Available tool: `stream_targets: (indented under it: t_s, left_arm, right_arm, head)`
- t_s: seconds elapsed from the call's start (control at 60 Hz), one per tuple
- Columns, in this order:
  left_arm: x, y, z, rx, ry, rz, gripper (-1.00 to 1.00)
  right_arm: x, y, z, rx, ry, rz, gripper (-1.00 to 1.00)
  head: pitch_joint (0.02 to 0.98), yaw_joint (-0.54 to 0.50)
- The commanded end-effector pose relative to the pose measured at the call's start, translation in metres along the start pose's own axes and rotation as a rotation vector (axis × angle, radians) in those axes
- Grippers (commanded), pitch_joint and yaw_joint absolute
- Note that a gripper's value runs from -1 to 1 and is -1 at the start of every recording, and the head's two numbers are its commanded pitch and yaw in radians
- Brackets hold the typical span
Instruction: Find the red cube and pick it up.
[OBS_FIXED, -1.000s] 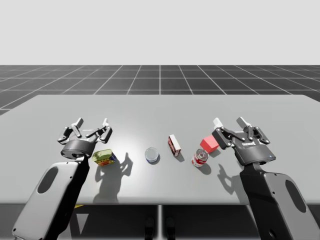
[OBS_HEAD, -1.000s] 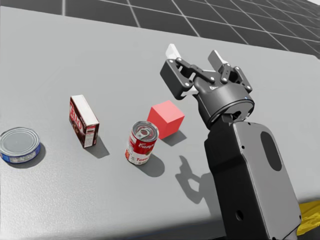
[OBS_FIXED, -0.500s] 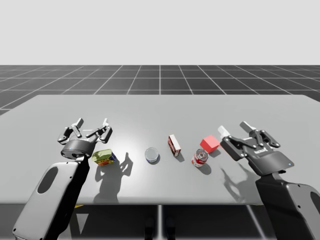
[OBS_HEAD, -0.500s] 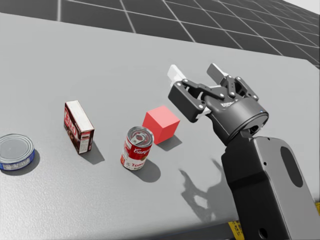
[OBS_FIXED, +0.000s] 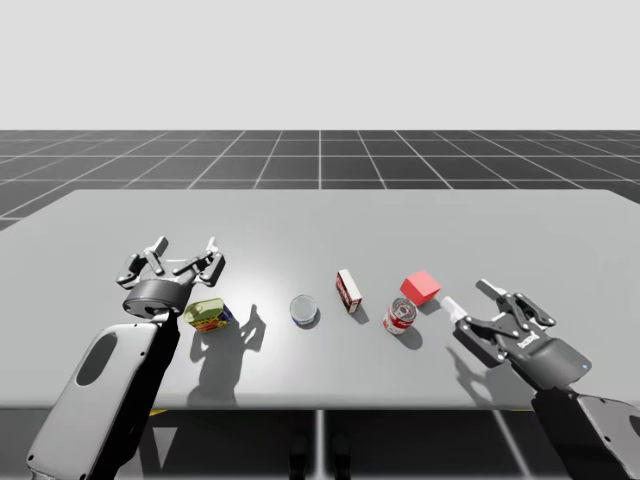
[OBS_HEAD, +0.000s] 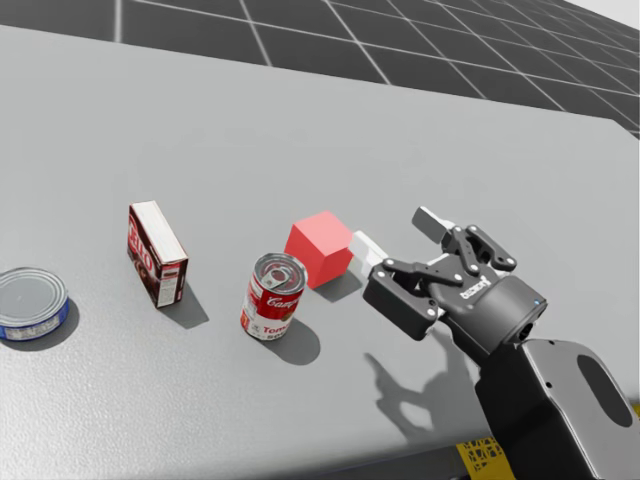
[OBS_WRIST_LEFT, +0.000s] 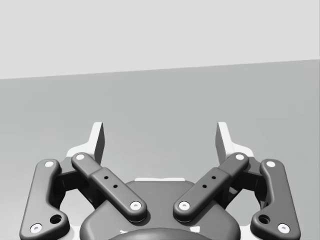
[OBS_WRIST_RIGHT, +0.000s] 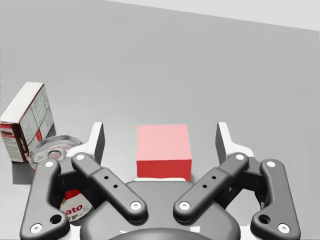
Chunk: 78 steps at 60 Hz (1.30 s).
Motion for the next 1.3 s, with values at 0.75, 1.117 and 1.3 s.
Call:
stream_targets:
  t_s: [0.75, 1.117, 1.3]
  left_arm:
    - [0.000, 0.000, 0.000, -0.001, 0.000, 0.003, -1.00]
    - [0.000, 0.001, -0.001, 0.000, 0.000, 0.004, -1.00]
    - [0.001, 0.001, -0.001, 0.001, 0.000, 0.005, -1.00]
  right_arm:
    - [-0.058, -0.012, -0.048, 0.028, 0.189, -0.001, -1.00]
    - [-0.056, -0.011, -0.075, 0.004, 0.223, 0.005, -1.00]
    - [-0.058, -0.006, -0.084, 0.022, 0.243, -0.010, -1.00]
  head:
    - [0.793, -0.39]
    - [0.789, -0.39]
    - [0.787, -0.39]
